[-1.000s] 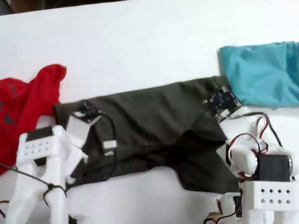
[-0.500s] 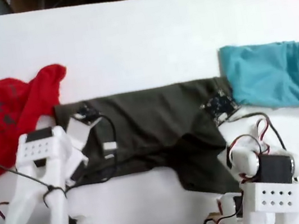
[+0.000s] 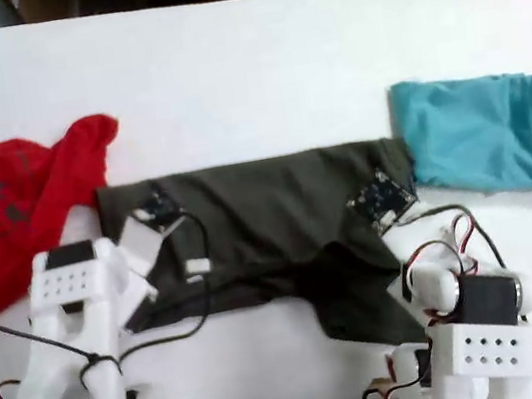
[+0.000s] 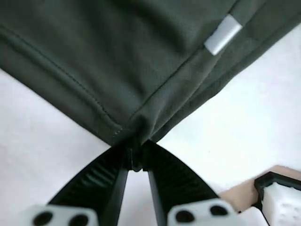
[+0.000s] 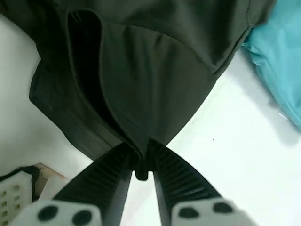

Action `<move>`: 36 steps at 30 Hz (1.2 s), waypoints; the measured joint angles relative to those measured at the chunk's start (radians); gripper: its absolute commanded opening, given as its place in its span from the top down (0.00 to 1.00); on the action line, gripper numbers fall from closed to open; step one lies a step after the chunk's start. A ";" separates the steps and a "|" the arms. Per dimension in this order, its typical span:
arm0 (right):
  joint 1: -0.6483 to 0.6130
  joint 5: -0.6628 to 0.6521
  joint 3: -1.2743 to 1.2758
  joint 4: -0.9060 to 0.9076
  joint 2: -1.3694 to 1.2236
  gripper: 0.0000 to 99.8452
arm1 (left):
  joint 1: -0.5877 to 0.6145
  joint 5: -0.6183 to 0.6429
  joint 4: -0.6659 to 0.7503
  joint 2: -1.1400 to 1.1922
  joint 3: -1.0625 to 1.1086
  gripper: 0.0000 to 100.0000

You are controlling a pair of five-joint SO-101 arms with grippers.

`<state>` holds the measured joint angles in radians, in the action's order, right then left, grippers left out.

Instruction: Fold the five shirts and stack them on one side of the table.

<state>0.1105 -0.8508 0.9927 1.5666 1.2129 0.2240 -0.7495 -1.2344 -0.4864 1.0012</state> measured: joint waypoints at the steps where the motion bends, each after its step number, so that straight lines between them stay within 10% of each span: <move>1: 0.000 -0.014 0.011 0.000 0.000 0.98 | 0.000 0.000 0.009 0.000 0.011 0.97; 24: 0.002 -0.078 -0.011 -0.003 0.000 0.78 | 0.028 0.014 -0.118 -0.006 -0.112 0.92; 36: 0.002 0.311 -0.051 -0.292 0.000 0.78 | 0.072 0.014 -0.259 -0.006 -0.310 0.84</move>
<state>0.1120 -0.5393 0.9421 1.2750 1.2129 0.2961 -0.7357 -1.4937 -0.4925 0.6912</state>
